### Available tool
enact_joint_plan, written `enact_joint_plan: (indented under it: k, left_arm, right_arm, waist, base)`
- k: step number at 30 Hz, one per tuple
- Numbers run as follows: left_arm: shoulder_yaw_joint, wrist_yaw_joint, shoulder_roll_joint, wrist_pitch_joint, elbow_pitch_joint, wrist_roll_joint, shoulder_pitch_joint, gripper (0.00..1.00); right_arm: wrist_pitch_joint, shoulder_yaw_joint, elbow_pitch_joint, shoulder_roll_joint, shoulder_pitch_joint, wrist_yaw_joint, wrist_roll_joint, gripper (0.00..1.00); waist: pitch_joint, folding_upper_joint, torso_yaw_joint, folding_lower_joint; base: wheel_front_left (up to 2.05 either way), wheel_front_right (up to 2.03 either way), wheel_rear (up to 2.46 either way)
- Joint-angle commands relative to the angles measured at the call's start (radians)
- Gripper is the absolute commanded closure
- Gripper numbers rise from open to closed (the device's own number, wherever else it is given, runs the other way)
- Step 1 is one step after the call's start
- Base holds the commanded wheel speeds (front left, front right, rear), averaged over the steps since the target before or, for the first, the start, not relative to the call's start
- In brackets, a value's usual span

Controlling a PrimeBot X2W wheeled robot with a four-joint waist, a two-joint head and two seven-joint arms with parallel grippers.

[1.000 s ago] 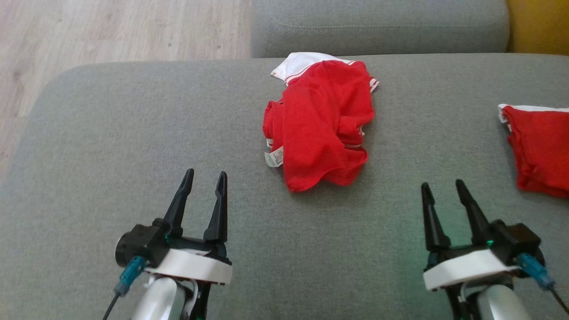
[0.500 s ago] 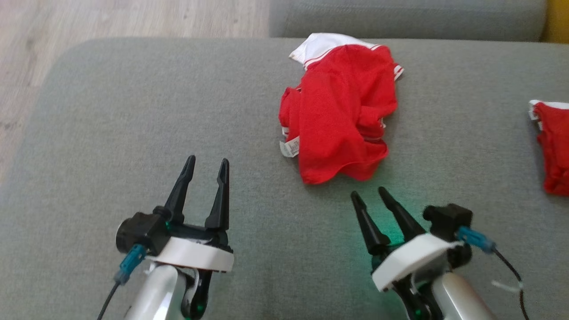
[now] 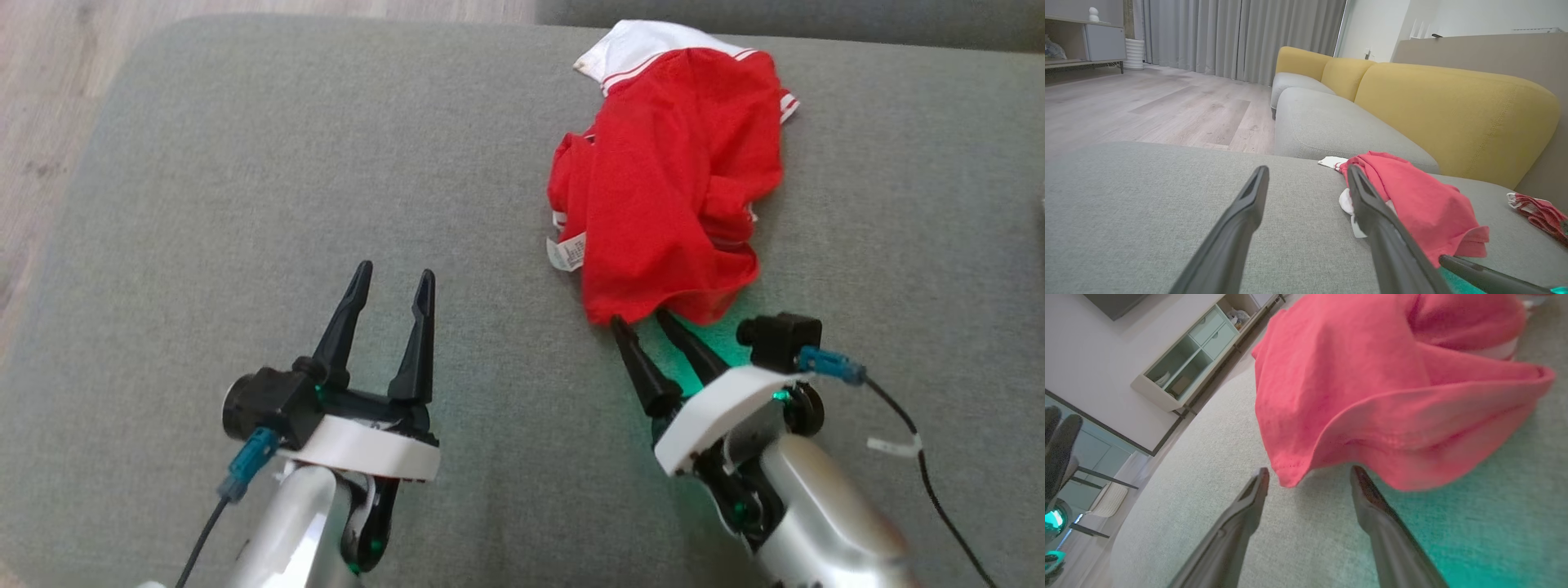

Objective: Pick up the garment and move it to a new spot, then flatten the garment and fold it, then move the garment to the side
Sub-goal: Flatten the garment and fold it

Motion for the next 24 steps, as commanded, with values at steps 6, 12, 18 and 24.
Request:
enact_joint_plan:
  k: [6,12,18,24]
  left_arm:
    - [0.022,-0.004,0.007,-0.005,-0.028,-0.012,-0.048,0.00]
    - [0.023,-0.002,0.007,-0.005,-0.027,-0.015,-0.054,0.00]
    - [0.042,0.001,0.007,-0.005,-0.021,-0.005,-0.043,0.00]
    - [0.057,0.000,0.007,-0.005,-0.022,-0.001,-0.022,0.00]
  right_arm:
    - [-0.031,0.047,0.053,0.005,-0.098,-0.001,0.060,0.00]
    - [-0.053,0.103,0.110,0.005,-0.148,-0.001,0.121,1.00]
    - [-0.104,0.143,0.099,0.005,-0.162,-0.001,0.157,1.00]
    - [-0.150,0.092,0.027,0.004,-0.158,-0.001,0.129,1.00]
  waist:
    - [0.023,0.0000,0.021,-0.0001]
    - [0.031,0.0000,0.028,-0.0001]
    - [0.000,0.0000,-0.002,-0.0001]
    - [-0.047,0.0000,-0.050,-0.0001]
  base:
    - [0.00,0.00,0.00]
    - [0.00,0.00,0.00]
    - [0.00,0.00,0.00]
    - [0.00,0.00,0.00]
